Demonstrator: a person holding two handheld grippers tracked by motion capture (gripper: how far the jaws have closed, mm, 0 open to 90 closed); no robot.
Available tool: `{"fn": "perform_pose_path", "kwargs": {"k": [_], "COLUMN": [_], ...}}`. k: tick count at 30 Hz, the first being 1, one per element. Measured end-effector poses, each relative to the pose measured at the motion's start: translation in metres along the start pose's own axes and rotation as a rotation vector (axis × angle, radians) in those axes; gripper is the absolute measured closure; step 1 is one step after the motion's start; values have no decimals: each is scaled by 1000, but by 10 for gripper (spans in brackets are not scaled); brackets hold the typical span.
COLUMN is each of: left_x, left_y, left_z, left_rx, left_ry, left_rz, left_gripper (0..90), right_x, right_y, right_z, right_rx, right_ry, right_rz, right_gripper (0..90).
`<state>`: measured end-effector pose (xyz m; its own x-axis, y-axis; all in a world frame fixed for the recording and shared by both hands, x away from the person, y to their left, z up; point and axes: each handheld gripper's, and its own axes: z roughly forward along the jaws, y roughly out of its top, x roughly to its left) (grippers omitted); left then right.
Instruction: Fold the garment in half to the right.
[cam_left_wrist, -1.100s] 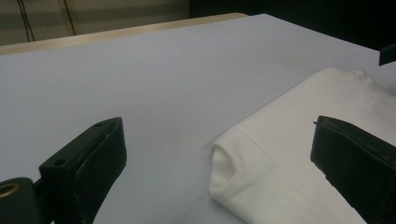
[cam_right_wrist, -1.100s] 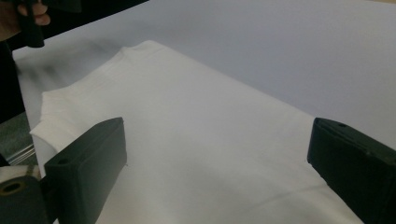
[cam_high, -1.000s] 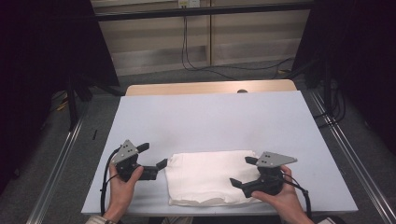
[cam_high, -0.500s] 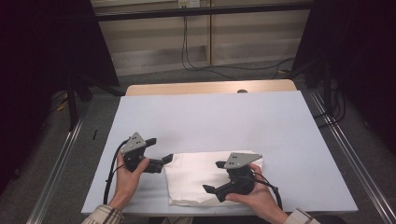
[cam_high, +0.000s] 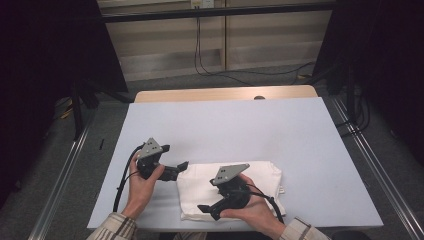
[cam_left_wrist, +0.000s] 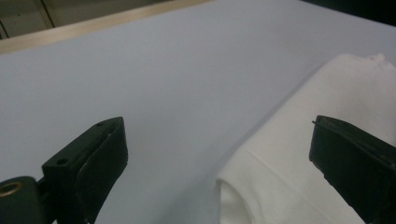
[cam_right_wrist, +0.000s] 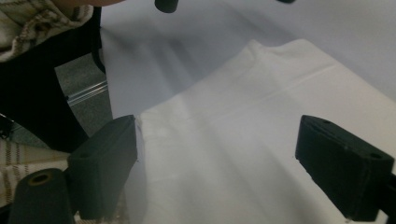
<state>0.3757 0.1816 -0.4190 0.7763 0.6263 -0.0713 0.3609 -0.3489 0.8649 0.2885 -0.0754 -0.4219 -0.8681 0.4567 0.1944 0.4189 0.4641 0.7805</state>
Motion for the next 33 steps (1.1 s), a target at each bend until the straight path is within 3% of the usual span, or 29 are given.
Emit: {"fn": "perform_pose_path", "kwargs": {"k": [5,15,22,27,33], "left_x": [3,5,6,7,6], "left_y": [-1,-3,-3,-3,-3], "left_z": [0,0,-1,0,0], "left_rx": [-8,3,-4,5,4], "left_ry": [6,16,28,16,22], "left_rz": [-8,-3,-6,-19,-15], "left_gripper": [44,44,44,43,43], "right_x": [9,21,18,22,30], "right_y": [8,17,18,17,15], "right_z": [15,44,58,60,59], "right_rx": [44,131,189,194,184], "right_ry": [33,74,81,85,72], "right_rz": [-6,-77,-77,-104,-141], "right_gripper": [174,94,200,281,450]}}
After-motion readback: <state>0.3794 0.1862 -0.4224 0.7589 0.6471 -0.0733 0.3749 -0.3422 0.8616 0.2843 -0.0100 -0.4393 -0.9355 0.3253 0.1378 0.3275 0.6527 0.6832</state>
